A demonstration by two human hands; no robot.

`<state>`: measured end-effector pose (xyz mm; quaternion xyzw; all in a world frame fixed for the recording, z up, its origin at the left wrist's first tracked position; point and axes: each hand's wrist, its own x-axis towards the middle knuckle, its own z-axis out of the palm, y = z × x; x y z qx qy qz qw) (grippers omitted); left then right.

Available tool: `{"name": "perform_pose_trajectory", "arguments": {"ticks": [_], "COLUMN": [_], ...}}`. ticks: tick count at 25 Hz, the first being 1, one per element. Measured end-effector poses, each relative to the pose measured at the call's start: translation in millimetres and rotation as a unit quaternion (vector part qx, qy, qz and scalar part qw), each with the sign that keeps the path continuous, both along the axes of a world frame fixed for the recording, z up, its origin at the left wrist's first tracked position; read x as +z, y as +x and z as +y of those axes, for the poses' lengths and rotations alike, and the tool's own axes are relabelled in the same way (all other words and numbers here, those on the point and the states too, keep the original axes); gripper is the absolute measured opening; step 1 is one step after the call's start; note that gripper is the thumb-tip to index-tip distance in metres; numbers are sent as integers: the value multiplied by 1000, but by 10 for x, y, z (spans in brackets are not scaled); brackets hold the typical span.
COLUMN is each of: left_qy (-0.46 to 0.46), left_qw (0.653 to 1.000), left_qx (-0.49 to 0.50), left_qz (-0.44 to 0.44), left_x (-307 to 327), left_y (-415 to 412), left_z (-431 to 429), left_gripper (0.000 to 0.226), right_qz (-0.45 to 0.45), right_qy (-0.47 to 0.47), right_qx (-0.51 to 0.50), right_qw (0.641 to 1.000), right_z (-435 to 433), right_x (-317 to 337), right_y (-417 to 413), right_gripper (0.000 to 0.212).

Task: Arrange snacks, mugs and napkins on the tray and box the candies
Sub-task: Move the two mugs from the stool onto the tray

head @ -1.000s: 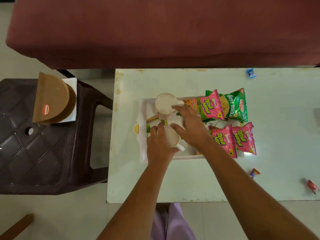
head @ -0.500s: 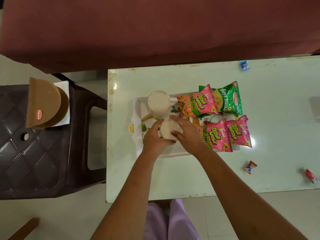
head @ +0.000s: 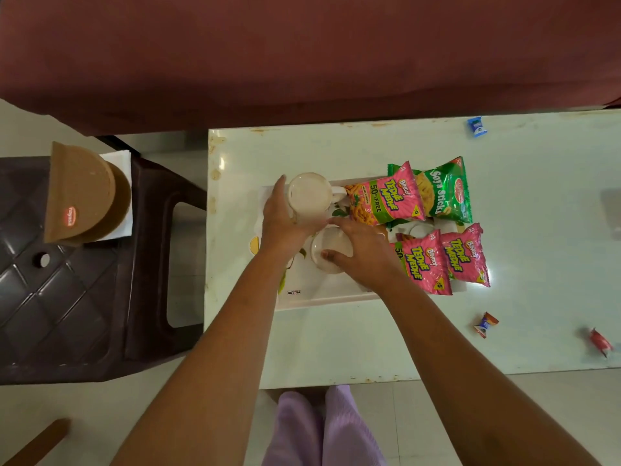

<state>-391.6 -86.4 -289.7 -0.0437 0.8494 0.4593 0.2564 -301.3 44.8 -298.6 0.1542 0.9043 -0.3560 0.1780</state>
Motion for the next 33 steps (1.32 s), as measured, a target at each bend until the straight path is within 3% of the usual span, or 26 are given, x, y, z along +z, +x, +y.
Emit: {"name": "perform_pose_trajectory", "arguments": {"ticks": [3,5,11,20,26,33], "left_qy": [-36,-57,-68,-59,27,83], "left_qw": [993,991,992,989,1000,992], "left_qx": [-104,-111,-102,-131,1,51], "left_qz": [34,42,38,31,8,-83], "left_x": [-25,-54,-27,-23,20,127], "left_y": [-129,-152,-161,-122,46,219], "left_z": [143,204,266,216,-101,-439], "left_gripper": [91,87,85,73,58,50], "right_qz": [-70,-99,-56,-11,41,-10], "right_qy": [51,80,92,92,151,135], "right_qx": [37,79,50,-6,-79,-65], "right_qw": [996,989,993,996,985,989], "right_z": [-30,-93,-235,-359,-488,-414], "right_x": [76,80,30,-42,41,127], "right_y": [-121,-109,-19,114,-25,-567], "right_gripper": [100,111,94,94,83,74]}}
